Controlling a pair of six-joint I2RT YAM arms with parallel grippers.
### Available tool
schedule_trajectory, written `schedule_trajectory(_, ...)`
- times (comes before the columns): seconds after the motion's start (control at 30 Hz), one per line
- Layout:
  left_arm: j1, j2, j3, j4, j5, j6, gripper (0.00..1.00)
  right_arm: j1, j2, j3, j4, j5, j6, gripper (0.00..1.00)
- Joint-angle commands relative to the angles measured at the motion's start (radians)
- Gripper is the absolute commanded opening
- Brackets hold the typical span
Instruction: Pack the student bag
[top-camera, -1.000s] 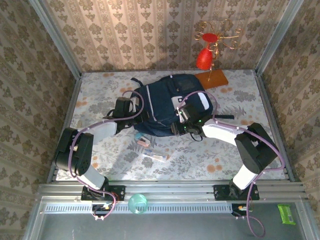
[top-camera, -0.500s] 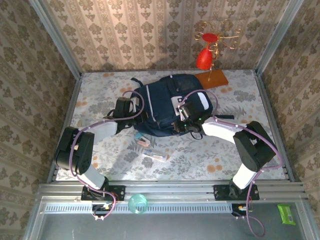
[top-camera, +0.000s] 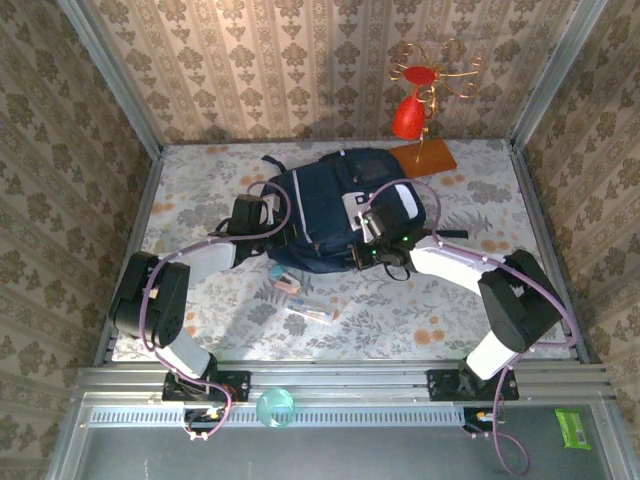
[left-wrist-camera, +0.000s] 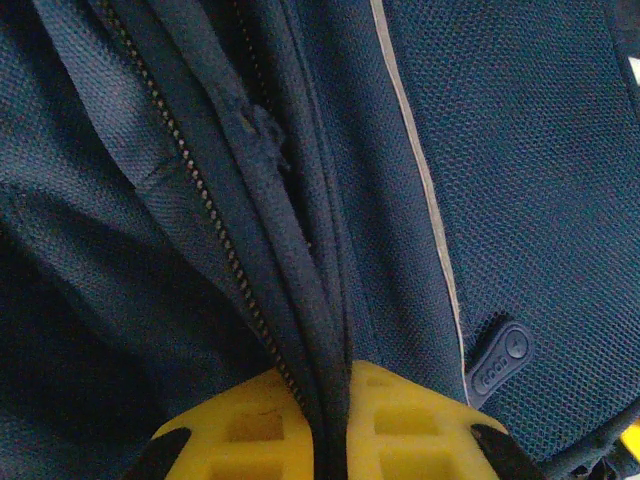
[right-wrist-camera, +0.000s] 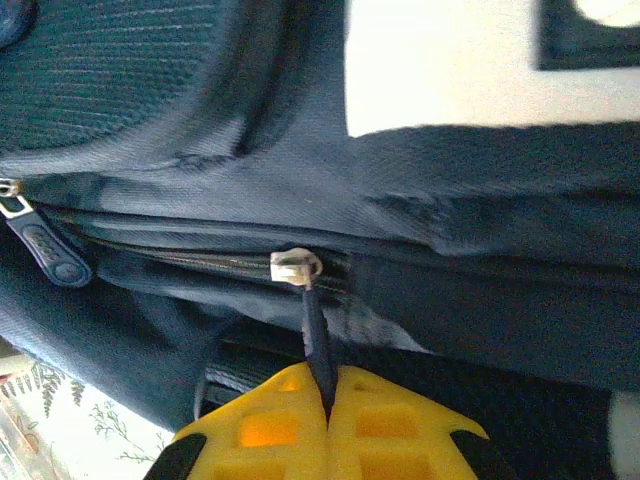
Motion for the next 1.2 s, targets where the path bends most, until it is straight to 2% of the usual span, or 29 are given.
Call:
schedule_trajectory(0.0, 0.020, 0.001, -0.004, -0.056, -0.053, 0.054, 0.00, -0.044, -0.051, -0.023, -0.079, 0.122, 0.036, 0.00)
schedule_trajectory(0.1, 0.032, -0.002, 0.000, -0.065, -0.050, 0.063, 0.00, -0.056, -0.065, -0.025, -0.099, 0.136, 0.048, 0.00)
schedule_trajectory(0.2, 0.034, -0.005, 0.017, -0.063, -0.027, 0.069, 0.00, -0.053, -0.082, -0.041, -0.033, 0.011, 0.026, 0.00)
schedule_trajectory(0.23, 0.033, -0.009, 0.023, -0.062, -0.013, 0.069, 0.04, -0.049, -0.092, -0.054, 0.012, -0.053, 0.024, 0.00)
schedule_trajectory(0.27, 0.033, -0.016, 0.029, -0.069, -0.007, 0.066, 0.20, -0.043, -0.101, -0.068, 0.050, -0.101, 0.034, 0.00)
schedule_trajectory(0.33, 0.027, -0.047, 0.031, -0.085, -0.020, 0.069, 0.40, -0.041, -0.119, -0.079, 0.107, -0.178, 0.060, 0.00)
schedule_trajectory(0.43, 0.006, -0.136, 0.006, -0.124, -0.084, 0.079, 0.53, -0.031, -0.154, -0.096, 0.187, -0.246, 0.108, 0.00)
schedule_trajectory(0.5, -0.016, -0.205, -0.015, -0.168, -0.137, 0.085, 0.57, -0.019, -0.178, -0.095, 0.212, -0.258, 0.127, 0.00)
schedule_trajectory(0.6, -0.052, -0.310, -0.054, -0.218, -0.210, 0.076, 0.59, -0.010, -0.199, -0.084, 0.228, -0.257, 0.155, 0.00)
schedule_trajectory(0.63, -0.100, -0.341, -0.071, -0.221, -0.226, 0.067, 0.59, -0.008, -0.199, -0.080, 0.230, -0.257, 0.161, 0.00)
schedule_trajectory(0.73, -0.171, -0.380, -0.094, -0.218, -0.242, 0.032, 0.54, -0.003, -0.240, -0.069, 0.227, -0.244, 0.167, 0.00)
schedule_trajectory(0.9, -0.259, -0.282, -0.043, -0.205, -0.204, -0.026, 0.43, 0.000, -0.242, -0.067, 0.222, -0.231, 0.167, 0.00)
schedule_trajectory(1.07, -0.311, -0.179, 0.021, -0.208, -0.240, -0.053, 0.45, 0.000, -0.242, -0.076, 0.225, -0.229, 0.165, 0.00)
schedule_trajectory(1.17, -0.314, -0.139, 0.039, -0.187, -0.219, -0.060, 0.45, 0.000, -0.244, -0.079, 0.222, -0.226, 0.158, 0.00)
